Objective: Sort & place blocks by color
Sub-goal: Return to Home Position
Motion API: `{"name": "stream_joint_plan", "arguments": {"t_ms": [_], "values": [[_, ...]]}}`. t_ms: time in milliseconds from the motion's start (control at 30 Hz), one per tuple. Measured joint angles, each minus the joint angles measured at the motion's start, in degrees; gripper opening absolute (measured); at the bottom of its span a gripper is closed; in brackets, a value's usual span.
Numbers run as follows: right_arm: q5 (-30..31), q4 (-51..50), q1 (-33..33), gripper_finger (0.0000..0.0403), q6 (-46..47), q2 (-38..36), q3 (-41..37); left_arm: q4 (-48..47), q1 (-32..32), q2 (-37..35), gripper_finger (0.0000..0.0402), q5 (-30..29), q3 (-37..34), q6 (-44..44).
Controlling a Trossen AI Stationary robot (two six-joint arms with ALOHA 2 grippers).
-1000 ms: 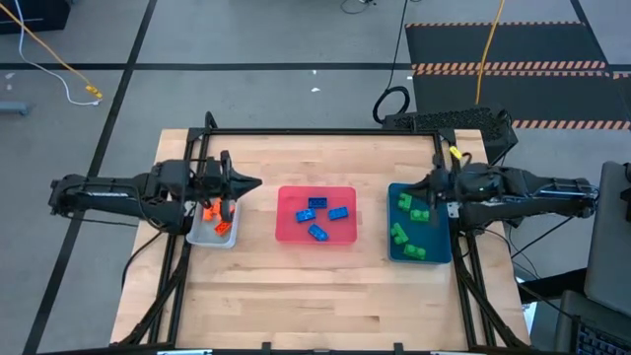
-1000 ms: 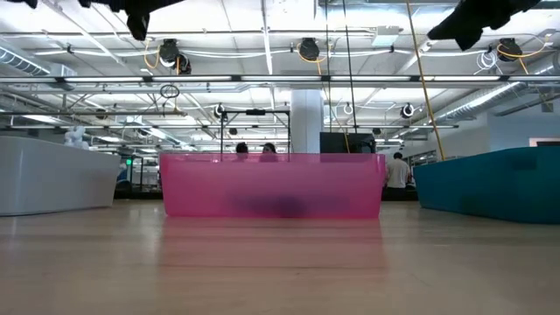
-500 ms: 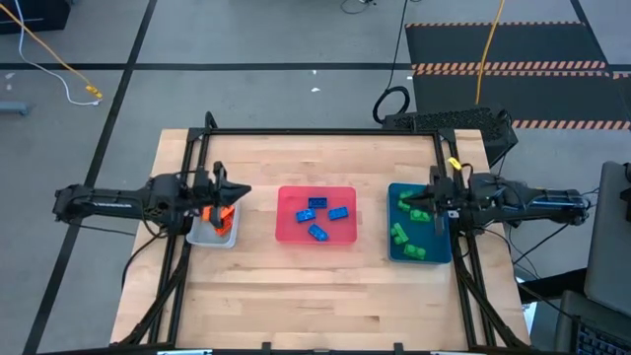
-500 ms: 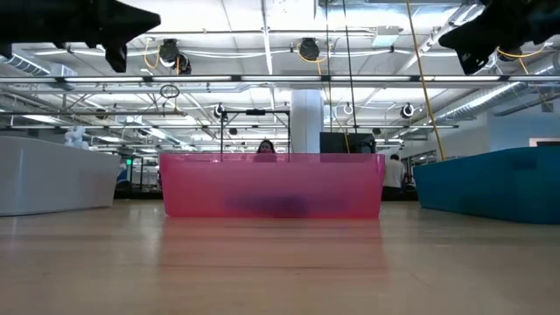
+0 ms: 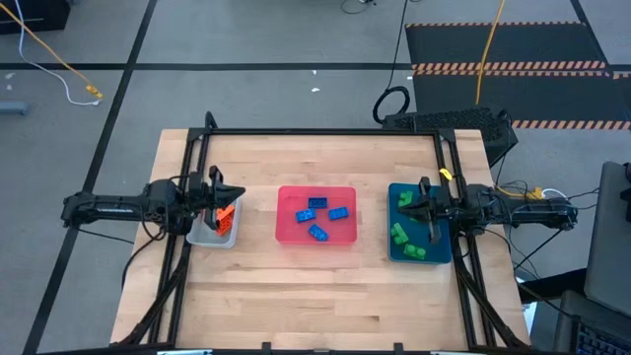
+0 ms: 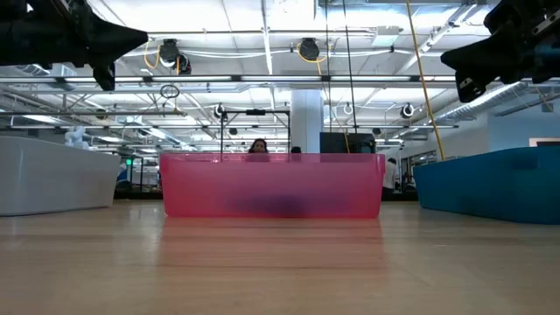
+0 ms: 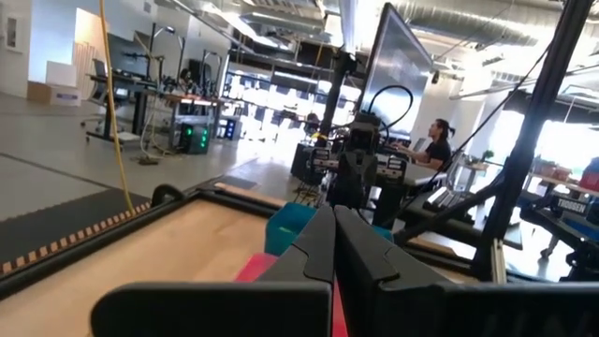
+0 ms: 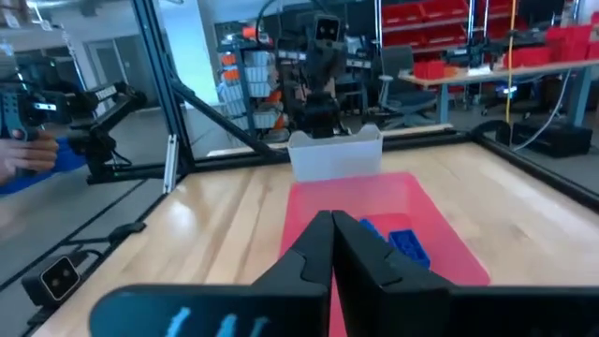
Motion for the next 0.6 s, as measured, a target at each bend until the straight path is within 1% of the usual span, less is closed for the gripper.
{"name": "stream_joint_plan", "arguments": {"t_ms": [233, 300, 400, 600], "values": [[-0.32, 0.03, 0.0, 0.0, -1.42, -3.59, -0.59, -0.24, 0.0, -0.41, 0.0, -0.02, -1.87, 0.74], [-1.45, 0.01, 0.0, 0.0, -1.78, -4.13, -0.62, 0.09, 0.0, -0.41, 0.0, -0.04, -2.93, 0.71], [-1.53, 0.65, 0.02, 0.0, -1.78, -4.27, -1.48, 1.91, 0.0, -0.39, 0.0, -0.06, -5.0, 0.58], [-1.5, 8.66, 0.0, 0.0, -0.89, -4.19, -7.79, 0.5, 0.0, -0.46, 0.0, 0.02, -5.66, 0.21]]}}
